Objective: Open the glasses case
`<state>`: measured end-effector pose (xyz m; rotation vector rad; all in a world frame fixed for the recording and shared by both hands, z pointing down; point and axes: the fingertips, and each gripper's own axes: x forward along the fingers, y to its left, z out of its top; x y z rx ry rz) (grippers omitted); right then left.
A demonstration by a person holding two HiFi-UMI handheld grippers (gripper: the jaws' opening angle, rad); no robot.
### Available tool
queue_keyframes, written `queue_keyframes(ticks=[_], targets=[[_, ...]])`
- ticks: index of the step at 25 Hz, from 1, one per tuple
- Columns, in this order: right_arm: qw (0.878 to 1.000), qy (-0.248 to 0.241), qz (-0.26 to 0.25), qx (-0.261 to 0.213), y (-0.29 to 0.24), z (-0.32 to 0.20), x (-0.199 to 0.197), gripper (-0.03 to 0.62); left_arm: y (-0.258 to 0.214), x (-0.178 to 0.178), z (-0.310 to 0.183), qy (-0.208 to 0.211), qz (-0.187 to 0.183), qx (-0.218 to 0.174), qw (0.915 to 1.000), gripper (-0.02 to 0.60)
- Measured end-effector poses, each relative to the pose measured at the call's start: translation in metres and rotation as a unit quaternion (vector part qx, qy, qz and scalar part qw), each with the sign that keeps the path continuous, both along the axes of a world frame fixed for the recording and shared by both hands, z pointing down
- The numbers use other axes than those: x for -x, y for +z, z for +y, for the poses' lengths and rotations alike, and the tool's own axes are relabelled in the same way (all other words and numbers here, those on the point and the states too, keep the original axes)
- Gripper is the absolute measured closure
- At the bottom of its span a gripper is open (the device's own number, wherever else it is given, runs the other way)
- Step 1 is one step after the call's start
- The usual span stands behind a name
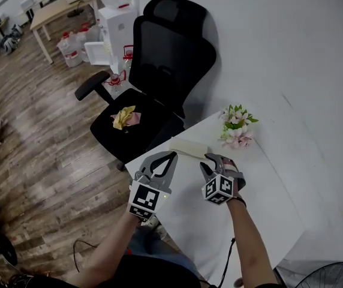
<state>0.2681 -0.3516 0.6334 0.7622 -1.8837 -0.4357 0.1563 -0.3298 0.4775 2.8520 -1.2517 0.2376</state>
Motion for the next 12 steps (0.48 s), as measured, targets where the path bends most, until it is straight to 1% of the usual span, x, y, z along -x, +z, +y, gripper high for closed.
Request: queue_keyframes(ticks=[3, 9, 12], targets=[[0.999, -0.017, 0.034, 0.009, 0.018, -0.005, 0.003, 0.447, 0.004, 0.004, 0.002, -0.004, -0.003, 0.002, 1.0, 0.574], [0.996, -0.024, 0.079, 0.019, 0.037, -0.015, 0.0, 0.465, 0.007, 0.013, 0.001, -0.015, -0.006, 0.007, 0.9998, 0.574], [0.995, -0.022, 0.092, 0.022, 0.043, -0.019, -0.003, 0.465, 0.007, 0.017, 0.0, -0.019, -0.006, 0.008, 0.9998, 0.574]])
